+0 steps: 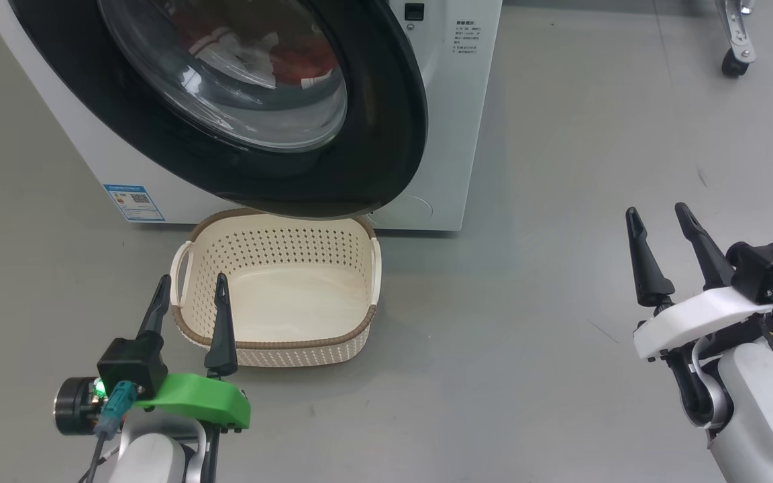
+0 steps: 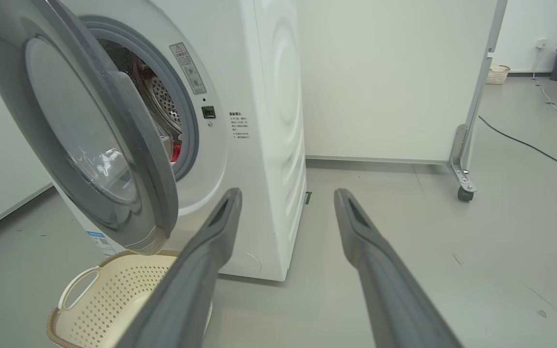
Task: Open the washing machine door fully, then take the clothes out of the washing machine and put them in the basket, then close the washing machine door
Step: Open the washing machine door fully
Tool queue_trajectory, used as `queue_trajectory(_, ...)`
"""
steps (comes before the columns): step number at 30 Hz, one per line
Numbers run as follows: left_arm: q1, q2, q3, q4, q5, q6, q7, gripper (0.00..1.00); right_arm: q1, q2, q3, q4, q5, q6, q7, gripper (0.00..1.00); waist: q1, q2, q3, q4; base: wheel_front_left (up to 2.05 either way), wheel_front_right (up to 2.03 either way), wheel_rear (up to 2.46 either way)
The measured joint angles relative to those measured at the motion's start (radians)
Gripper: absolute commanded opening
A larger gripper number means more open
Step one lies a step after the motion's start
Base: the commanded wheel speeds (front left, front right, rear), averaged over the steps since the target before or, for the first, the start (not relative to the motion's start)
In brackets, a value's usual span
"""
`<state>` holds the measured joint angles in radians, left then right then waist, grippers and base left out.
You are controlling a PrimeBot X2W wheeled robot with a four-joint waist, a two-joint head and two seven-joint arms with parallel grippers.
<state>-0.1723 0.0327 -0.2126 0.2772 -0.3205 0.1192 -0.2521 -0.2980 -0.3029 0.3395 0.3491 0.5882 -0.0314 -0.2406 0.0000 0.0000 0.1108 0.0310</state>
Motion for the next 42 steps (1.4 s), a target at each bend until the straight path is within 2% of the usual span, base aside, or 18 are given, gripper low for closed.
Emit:
queue_trajectory(4,0.001,0.000,-0.001,-0.004,0.000,0.000,0.000,1.00,0.022,0.008,-0.021,-0.011,0.000,-0.016,-0.003,1.00,0.0000,0.0000,0.003,-0.006,0.00,0.00,0.00)
queue_trajectory(42,0.025,0.000,-0.005,-0.026,0.002,0.000,0.000,1.00,0.103,0.040,-0.064,-0.091,-0.056,-0.015,-0.007,1.00,0.0000,0.0000,0.000,-0.007,0.00,0.00,0.00)
